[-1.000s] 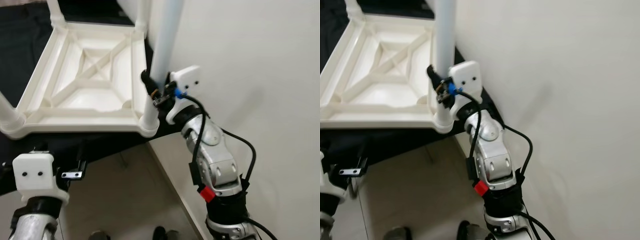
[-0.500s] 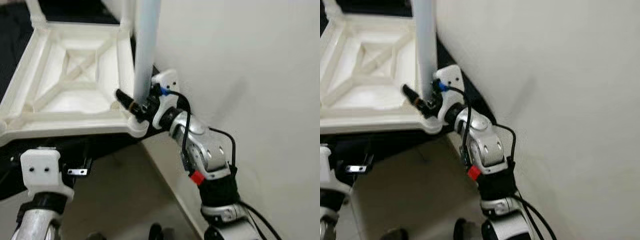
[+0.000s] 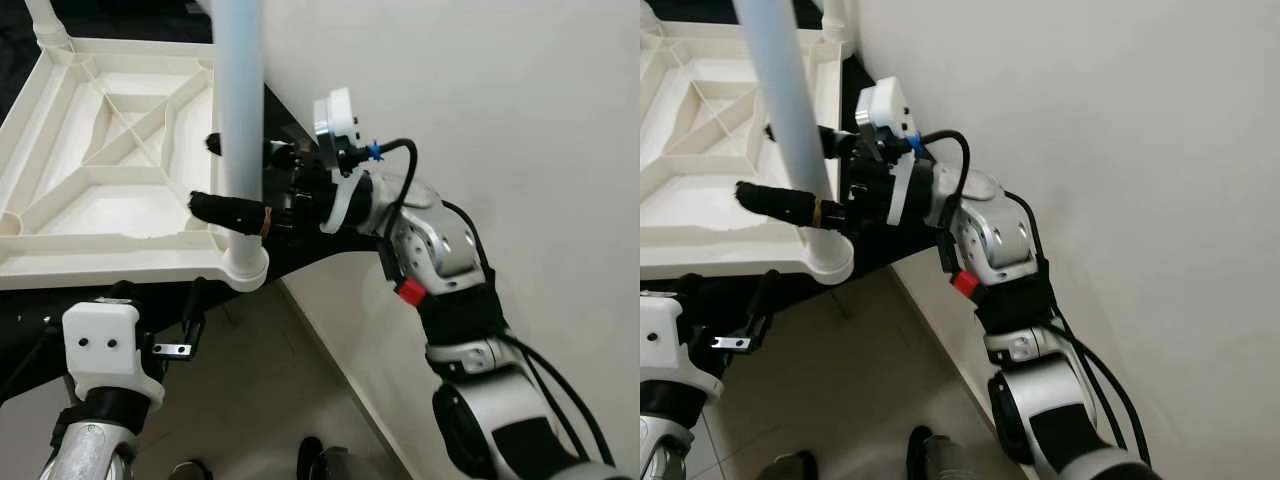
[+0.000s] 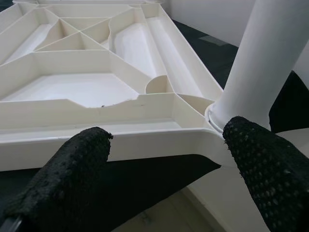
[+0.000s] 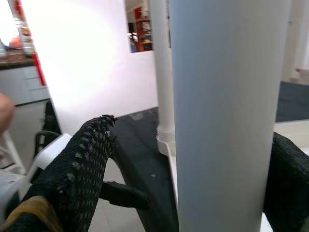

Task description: Building children table

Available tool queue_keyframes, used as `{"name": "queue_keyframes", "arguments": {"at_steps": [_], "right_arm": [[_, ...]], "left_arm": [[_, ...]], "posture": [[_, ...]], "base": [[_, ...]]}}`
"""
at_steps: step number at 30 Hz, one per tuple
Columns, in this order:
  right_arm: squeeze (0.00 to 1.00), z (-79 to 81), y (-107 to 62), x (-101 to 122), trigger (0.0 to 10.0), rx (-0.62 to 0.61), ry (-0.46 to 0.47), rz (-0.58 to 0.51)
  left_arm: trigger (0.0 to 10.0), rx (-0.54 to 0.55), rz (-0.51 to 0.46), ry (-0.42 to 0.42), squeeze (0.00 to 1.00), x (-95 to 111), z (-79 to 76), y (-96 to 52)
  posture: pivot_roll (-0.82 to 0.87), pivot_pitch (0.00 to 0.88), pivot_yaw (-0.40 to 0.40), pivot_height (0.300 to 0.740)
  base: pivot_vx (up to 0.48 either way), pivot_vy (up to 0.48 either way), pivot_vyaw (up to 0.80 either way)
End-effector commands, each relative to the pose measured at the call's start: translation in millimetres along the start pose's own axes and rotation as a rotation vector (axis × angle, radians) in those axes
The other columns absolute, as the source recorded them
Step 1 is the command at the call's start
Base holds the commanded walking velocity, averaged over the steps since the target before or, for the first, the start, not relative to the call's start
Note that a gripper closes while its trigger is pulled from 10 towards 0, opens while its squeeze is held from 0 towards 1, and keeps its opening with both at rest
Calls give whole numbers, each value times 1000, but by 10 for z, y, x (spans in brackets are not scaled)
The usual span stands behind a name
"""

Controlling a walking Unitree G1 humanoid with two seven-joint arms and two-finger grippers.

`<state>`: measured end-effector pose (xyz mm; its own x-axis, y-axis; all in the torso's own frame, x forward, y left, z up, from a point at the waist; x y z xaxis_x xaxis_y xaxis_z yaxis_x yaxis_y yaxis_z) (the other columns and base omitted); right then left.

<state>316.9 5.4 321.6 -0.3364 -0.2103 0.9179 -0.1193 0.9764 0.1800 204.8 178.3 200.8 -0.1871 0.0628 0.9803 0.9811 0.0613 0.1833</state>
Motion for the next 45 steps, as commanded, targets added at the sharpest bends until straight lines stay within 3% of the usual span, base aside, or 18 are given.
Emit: {"name": "queue_keyframes", "arguments": {"at_steps": [1, 4, 5, 6, 15, 23, 24, 25, 26, 27, 28, 29, 30, 31, 35, 37, 44, 45], "right_arm": [[0, 33, 29, 10, 10000, 59, -8, -21], [0, -42, 36, 36, 10000, 73, 0, -43], [0, -50, 32, 32, 7059, 86, 3, -40], [0, -52, 24, 27, 0, 102, 0, -36], [0, -59, -95, -19, 0, 129, -14, 6], [0, -127, -183, -194, 0, -12, -60, 103], [0, -211, -176, -268, 0, -136, -53, 139], [0, -211, -176, -268, 0, -136, -53, 139], [0, -269, -177, -453, 0, -302, -70, 246], [0, -269, -177, -453, 0, -302, -70, 246], [0, -377, -300, -718, 0, -636, -53, 356], [0, -377, -300, -718, 0, -636, -53, 356], [0, -340, -374, -932, 0, -831, -82, 460], [0, -279, -361, -1060, 0, -912, -91, 514], [0, -257, -258, -1080, 0, -892, -113, 528], [0, -311, -186, -975, 0, -836, -160, 511], [0, -325, -121, -898, 0, -794, -179, 503], [0, -316, -91, -881, 10000, -785, -174, 500]], "left_arm": [[10000, 7, 17, 17, 0, -12, 16, -31], [10000, 11, 19, 17, 0, -9, 19, -40], [10000, 6, 20, 17, 0, -9, 8, -42], [10000, 4, 20, 16, 0, -9, 0, -45], [10000, -1, 28, 15, 0, -17, -3, -57], [10000, -2, 27, 13, 0, -16, -5, -52], [10000, -2, 27, 12, 0, -16, -4, -54], [10000, -2, 27, 12, 0, -16, -4, -54], [10000, -3, 30, 13, 0, -25, 2, -63], [10000, -3, 30, 13, 0, -25, 2, -63], [10000, -3, 36, 14, 0, -36, 14, -64], [10000, -3, 36, 14, 0, -36, 14, -64], [10000, -4, 41, 12, 0, -52, 17, -60], [10000, -12, 44, 9, 0, -63, 1, -49], [10000, -33, 38, -4, 0, -66, -57, -12], [10000, -44, 38, -14, 0, -77, -87, 2], [10000, -36, 39, -15, 0, -80, -61, -3], [10000, -33, 39, -13, 0, -77, -50, -8]], "posture": [[157, 281, -140, 740], [159, 285, -139, 740], [160, 286, -138, 740], [159, 289, -137, 740], [157, 295, -137, 740], [152, 296, -135, 740], [148, 290, -134, 740], [148, 290, -134, 740], [143, 283, -137, 740], [143, 283, -137, 740], [126, 287, -129, 740], [126, 287, -129, 740], [139, 286, -123, 740], [137, 283, -115, 740], [130, 273, -126, 740], [111, 268, -130, 740], [123, 267, -135, 740], [125, 268, -133, 740]], "base": [[0, 0, 0], [0, 0, 0], [0, 0, 0], [0, 0, 0], [0, 0, 0], [0, 0, 0], [0, 0, 0], [0, 0, 0], [0, 0, 0], [0, 0, 0], [0, 0, 0], [0, 0, 0], [0, 0, 0], [0, 0, 0], [0, 0, 0], [0, 0, 0], [0, 0, 0], [0, 0, 0]]}}
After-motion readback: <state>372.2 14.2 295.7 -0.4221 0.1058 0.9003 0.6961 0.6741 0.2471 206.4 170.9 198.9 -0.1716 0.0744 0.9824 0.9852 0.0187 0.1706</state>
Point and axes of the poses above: a point about 5 cm out from each wrist's last joint towards the gripper, its own y axis pointing out of the wrist towards the gripper, its own x axis along the axis of the wrist's last joint, z = x × y, the point moved 3 cm from there along y, pointing out of the wrist towards the gripper, and after that the axes turned 7 degrees about -y, right-handed, at the moved point
